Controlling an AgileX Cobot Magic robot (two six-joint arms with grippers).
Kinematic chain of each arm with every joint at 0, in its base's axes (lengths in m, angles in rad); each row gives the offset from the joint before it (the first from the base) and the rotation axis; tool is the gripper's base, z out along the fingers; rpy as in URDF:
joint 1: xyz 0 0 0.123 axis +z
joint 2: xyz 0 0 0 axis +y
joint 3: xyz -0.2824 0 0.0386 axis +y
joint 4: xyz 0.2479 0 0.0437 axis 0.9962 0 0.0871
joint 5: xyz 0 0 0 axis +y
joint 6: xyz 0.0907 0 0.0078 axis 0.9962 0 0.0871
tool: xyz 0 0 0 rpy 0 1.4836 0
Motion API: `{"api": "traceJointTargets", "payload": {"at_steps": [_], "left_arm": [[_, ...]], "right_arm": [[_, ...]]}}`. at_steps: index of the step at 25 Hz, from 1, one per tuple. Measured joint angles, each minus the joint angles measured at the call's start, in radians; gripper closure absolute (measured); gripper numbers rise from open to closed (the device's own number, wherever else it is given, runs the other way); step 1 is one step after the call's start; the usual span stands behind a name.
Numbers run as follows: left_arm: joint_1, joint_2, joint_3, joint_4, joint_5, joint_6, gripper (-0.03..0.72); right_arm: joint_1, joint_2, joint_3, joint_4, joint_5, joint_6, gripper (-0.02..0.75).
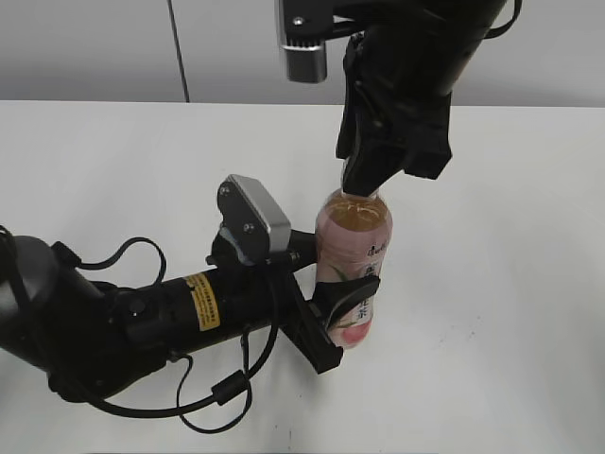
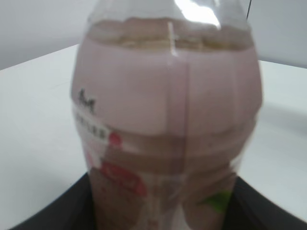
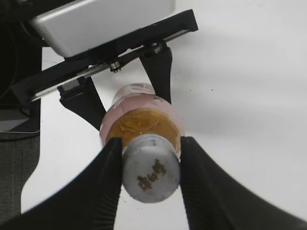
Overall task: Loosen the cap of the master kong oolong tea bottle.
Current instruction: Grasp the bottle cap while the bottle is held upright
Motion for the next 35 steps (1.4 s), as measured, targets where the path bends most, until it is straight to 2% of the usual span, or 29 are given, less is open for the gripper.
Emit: {"api": "traceJointTargets", "payload": {"at_steps": [1,5,6,13,15,23,30,35], "left_arm": [[0.000,0.000,0.000,0.000,0.000,0.000,0.309],[0.000,0.000,0.000,0.000,0.000,0.000,0.309],[0.000,0.000,0.000,0.000,0.000,0.000,0.309],[0.000,0.000,0.000,0.001,0.000,0.000,0.309],[0.000,0.000,0.000,0.002,0.000,0.000,0.309],[0.000,0.000,0.000,0.004,0.000,0.000,0.309],[0.000,0.000,0.000,0.004,0.000,0.000,0.309],[0.000,0.000,0.000,0.004,0.000,0.000,0.309]], "right_arm": [[0.000,0.000,0.000,-0.001,0.000,0.053,0.428],[0.000,0.000,-0.033,-0.009,-0.001,0.404,0.192],[0.000,0.000,-0.051,-0.009,-0.001,0.516,0.158],[0.000,-0.003,-0.130,-0.017,-0.002,1.283,0.169],[0.000,-0.003,-0.128,-0.016,-0.002,1.381,0.172],[0.000,-0.003,-0.040,-0.013,-0.002,1.455,0.183],[0.000,-0.003,-0.024,0.010,-0.002,1.457,0.252],[0.000,-0.003,-0.024,0.013,-0.002,1.457,0.262]]}}
